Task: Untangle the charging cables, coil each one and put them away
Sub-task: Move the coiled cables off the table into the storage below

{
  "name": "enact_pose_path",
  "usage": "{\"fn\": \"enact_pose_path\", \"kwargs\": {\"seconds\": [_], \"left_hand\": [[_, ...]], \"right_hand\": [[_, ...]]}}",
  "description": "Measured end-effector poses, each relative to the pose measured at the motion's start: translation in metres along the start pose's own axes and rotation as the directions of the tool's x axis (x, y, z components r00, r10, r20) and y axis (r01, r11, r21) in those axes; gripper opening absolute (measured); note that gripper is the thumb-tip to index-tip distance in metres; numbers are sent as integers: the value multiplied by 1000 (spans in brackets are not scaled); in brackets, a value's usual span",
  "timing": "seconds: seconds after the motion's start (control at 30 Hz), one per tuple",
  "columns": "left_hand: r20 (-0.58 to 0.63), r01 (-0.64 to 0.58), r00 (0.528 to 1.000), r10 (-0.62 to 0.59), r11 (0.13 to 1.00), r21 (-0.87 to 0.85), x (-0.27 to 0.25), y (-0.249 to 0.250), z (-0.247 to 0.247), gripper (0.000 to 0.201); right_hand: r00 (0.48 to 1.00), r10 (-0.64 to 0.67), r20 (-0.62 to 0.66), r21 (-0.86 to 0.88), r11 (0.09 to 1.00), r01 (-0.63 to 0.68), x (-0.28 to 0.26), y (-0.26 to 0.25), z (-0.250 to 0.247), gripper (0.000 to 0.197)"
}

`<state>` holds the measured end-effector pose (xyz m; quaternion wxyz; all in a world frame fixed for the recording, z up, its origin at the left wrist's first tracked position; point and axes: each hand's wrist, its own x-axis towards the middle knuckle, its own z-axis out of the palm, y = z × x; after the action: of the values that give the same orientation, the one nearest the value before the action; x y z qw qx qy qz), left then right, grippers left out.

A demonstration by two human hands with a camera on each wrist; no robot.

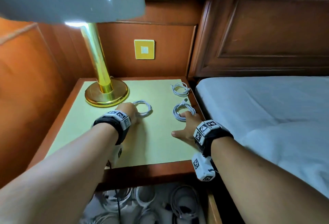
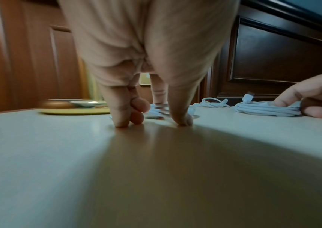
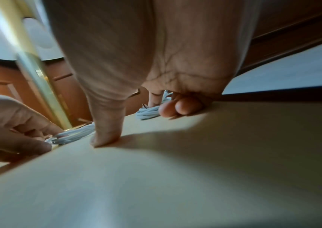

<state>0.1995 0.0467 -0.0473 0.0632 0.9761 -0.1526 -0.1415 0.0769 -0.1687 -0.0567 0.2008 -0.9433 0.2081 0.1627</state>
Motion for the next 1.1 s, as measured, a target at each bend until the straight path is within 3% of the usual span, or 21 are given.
{"fn": "enact_pose_path", "kwargs": {"seconds": [0.23,0.4,0.5,0.6,0.7,0.77,0.83,0.9,1.0,1.1], "left_hand": [[-5,39,999,-39,999,2,-128,-71,1,41],[49,21,999,-19,999,-46,-182,-110,9,41],[26,28,999,-27,999,-30,-194,-125,12,48],[-87,68,994,-65,997,25,-194,-125,11,68],[-37,68,997,-68,998,17,-179,-115,10,112],[65,56,996,-56,998,3,-168,-109,10,130],[133,44,990,-47,999,26,-162,-107,11,126],[112,34,993,-42,997,69,-161,-105,12,108],[83,40,996,-44,998,51,-164,-103,13,90],[117,43,992,-44,999,11,-171,-102,12,90]], "right_hand": [[978,-165,127,-116,977,180,-63,-47,40,101],[940,-261,222,-62,958,280,-100,-65,56,93],[966,-247,75,18,969,246,-106,-72,53,79],[953,-263,-148,6,964,267,-108,-85,51,100],[952,-303,-42,-155,943,293,-94,-99,50,125],[960,-274,62,-237,930,281,-84,-104,49,123],[969,-232,90,-272,930,248,-77,-105,51,110],[971,-234,55,-275,931,240,-74,-104,52,98],[969,-243,44,-241,939,246,-76,-96,50,96],[969,-242,45,-193,950,246,-88,-81,51,94]]}}
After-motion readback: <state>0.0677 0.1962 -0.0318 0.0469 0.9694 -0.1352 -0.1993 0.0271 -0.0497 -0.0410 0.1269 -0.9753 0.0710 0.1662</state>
